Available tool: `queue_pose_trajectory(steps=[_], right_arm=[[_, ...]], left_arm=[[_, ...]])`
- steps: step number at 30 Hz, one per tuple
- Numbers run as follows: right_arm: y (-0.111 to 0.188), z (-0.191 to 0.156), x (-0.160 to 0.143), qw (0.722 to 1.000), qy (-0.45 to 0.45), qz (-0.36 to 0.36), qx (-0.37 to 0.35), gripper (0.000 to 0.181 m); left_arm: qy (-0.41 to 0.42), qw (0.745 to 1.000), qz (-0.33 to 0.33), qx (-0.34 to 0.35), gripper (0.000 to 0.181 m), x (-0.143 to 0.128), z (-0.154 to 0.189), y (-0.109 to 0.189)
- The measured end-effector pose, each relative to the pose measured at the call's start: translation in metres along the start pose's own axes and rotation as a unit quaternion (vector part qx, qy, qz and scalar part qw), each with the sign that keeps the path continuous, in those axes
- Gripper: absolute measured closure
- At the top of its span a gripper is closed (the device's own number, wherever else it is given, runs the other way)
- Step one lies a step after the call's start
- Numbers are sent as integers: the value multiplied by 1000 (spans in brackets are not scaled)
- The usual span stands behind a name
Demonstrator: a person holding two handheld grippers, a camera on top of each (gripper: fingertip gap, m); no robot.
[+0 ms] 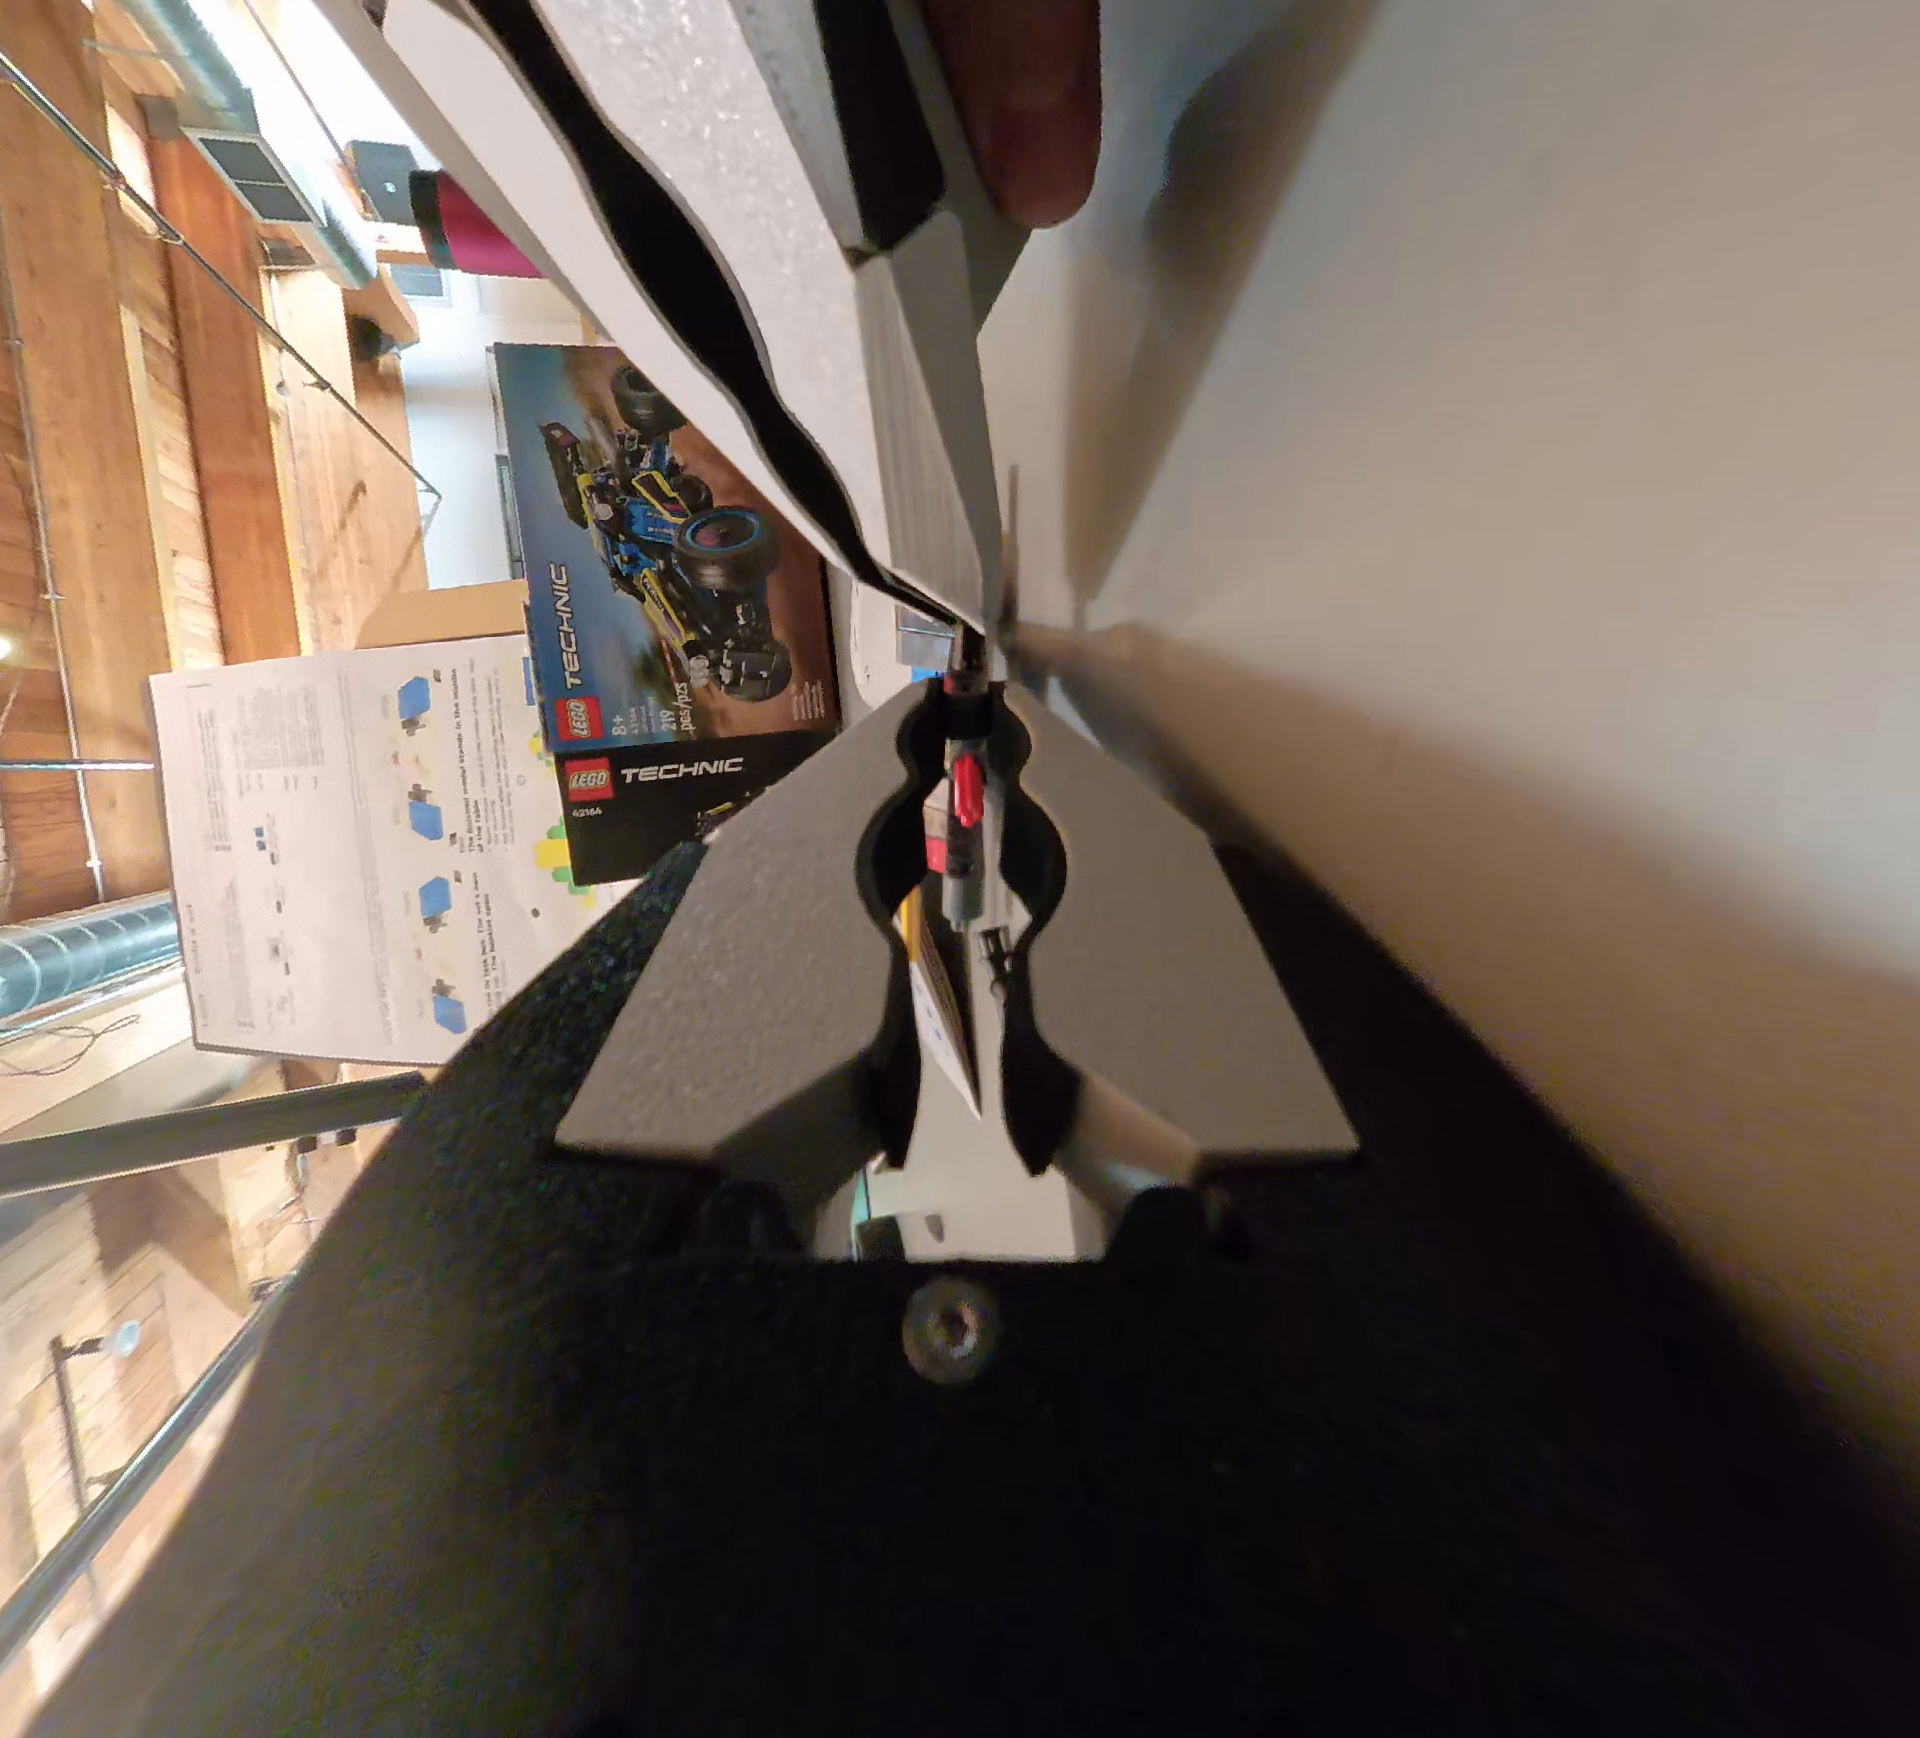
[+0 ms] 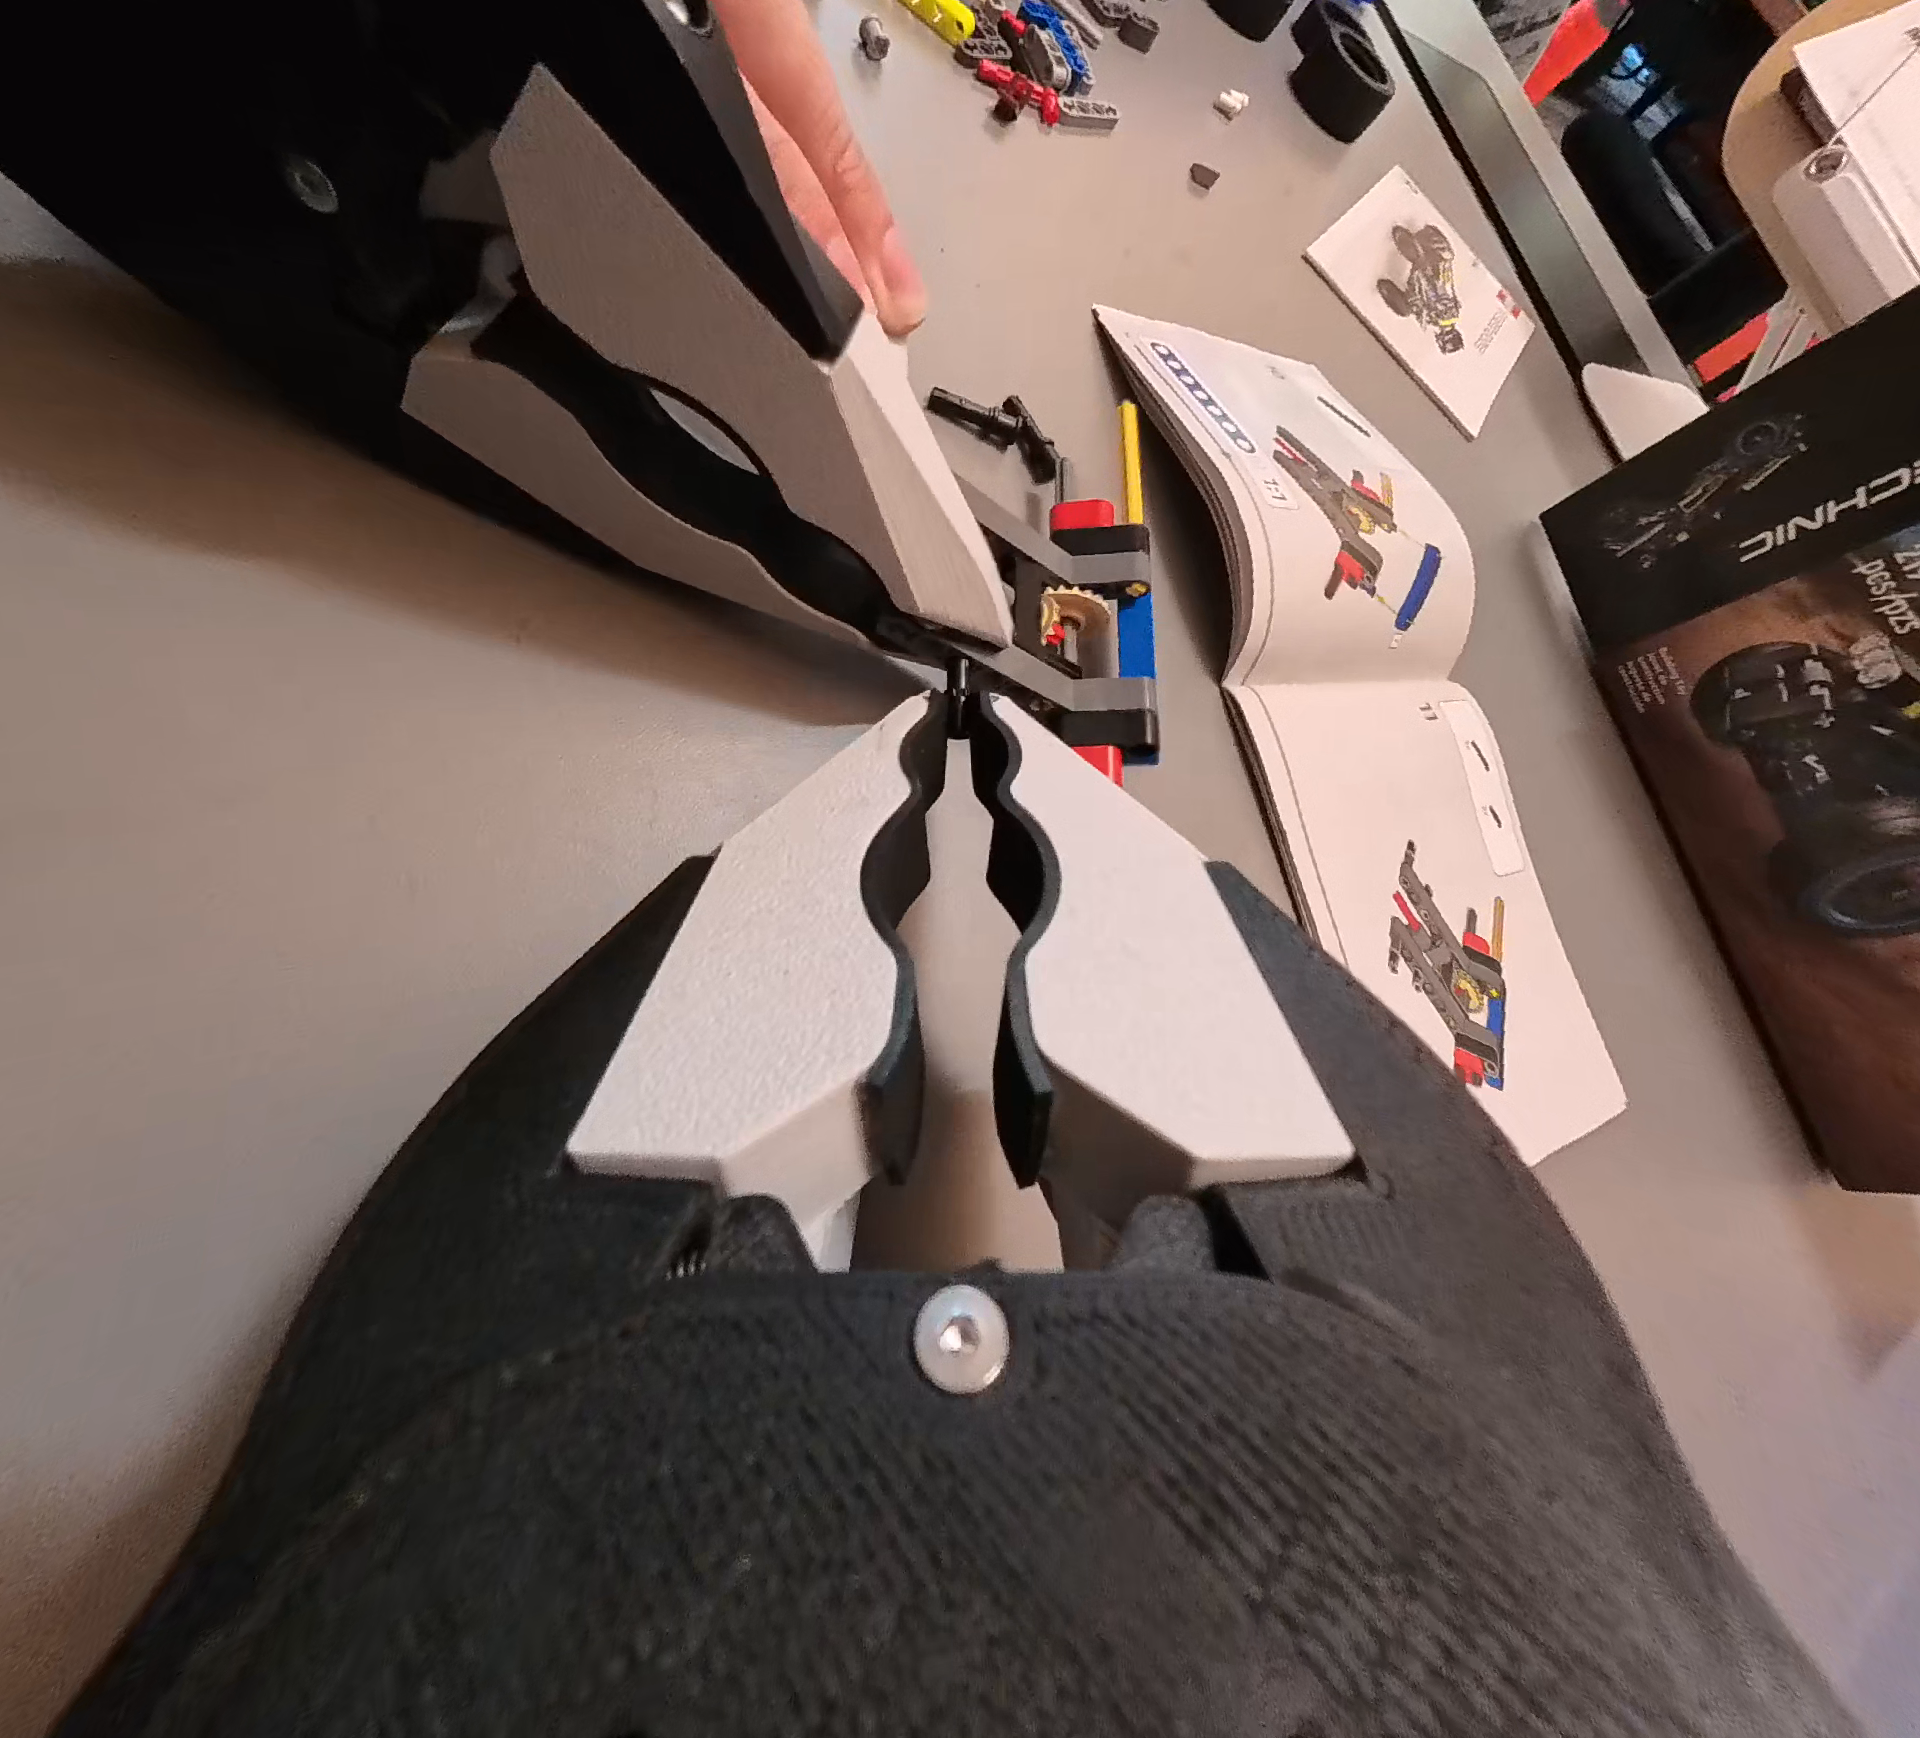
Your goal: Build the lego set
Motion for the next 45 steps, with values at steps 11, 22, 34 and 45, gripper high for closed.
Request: queue_pose_trajectory(steps=[11,22,34,45], right_arm=[[-3,-5,1,995,94,-19,-39,178],[-4,-10,5,982,174,-33,-63,178],[1,-6,-10,995,81,-66,7,181],[9,30,-33,973,156,-78,-149,181]], left_arm=[[13,1000,-6,-4,176,-2,1,0],[12,1000,-16,-4,176,-3,1,0],[-5,1000,-8,0,176,-3,2,-1],[14,1000,-2,3,176,-6,1,0]])
Point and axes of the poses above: each gripper's, where its closed fingertips meet, y back along the fingers, x out of its top, z = x × y across the jaws, the point moved 5 cm from there along y, back along the fingers, and after that the axes turned 11 degrees about z, right-handed, at the moved point
